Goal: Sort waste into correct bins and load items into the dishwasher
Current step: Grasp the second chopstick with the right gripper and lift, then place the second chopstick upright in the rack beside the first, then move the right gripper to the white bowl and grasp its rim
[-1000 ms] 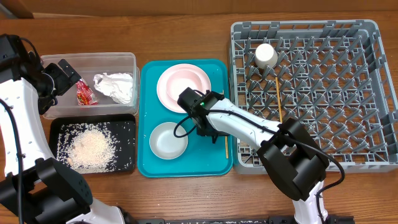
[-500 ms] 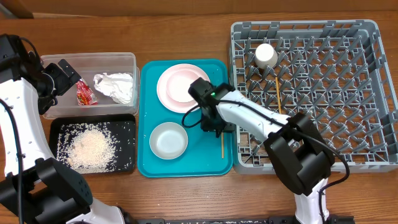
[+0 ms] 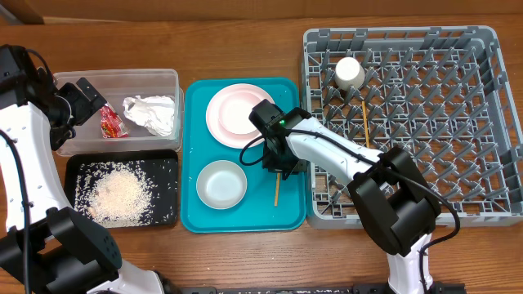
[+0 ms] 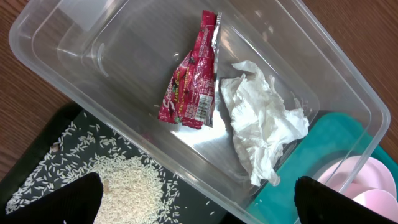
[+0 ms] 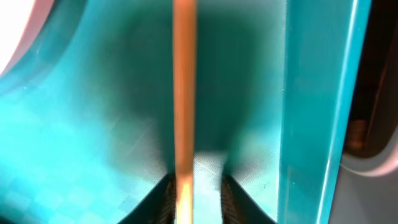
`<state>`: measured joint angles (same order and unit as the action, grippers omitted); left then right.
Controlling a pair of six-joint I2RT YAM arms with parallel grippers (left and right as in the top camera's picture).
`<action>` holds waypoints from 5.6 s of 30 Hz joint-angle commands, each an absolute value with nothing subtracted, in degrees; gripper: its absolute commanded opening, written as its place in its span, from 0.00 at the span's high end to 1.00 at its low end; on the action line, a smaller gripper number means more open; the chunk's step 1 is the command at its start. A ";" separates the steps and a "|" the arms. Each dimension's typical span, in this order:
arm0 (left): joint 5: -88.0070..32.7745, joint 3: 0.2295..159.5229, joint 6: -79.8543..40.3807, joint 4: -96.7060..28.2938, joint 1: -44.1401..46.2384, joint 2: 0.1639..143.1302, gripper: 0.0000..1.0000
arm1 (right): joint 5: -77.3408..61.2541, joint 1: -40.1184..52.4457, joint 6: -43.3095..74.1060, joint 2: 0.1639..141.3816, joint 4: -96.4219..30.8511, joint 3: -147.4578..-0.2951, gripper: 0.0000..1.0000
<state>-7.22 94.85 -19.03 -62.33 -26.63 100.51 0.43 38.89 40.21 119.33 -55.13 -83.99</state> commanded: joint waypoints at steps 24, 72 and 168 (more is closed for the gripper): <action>-6.85 94.76 -17.78 -62.35 -26.33 98.87 0.00 | 1.08 38.87 40.01 117.93 -57.71 -88.75 0.96; -6.85 94.76 -17.78 -62.35 -26.33 98.87 0.00 | 11.81 12.91 10.39 102.35 -75.44 -90.70 0.96; -6.85 94.76 -17.78 -62.33 -26.33 98.89 0.00 | -0.64 62.63 12.23 117.80 -44.29 -89.19 0.70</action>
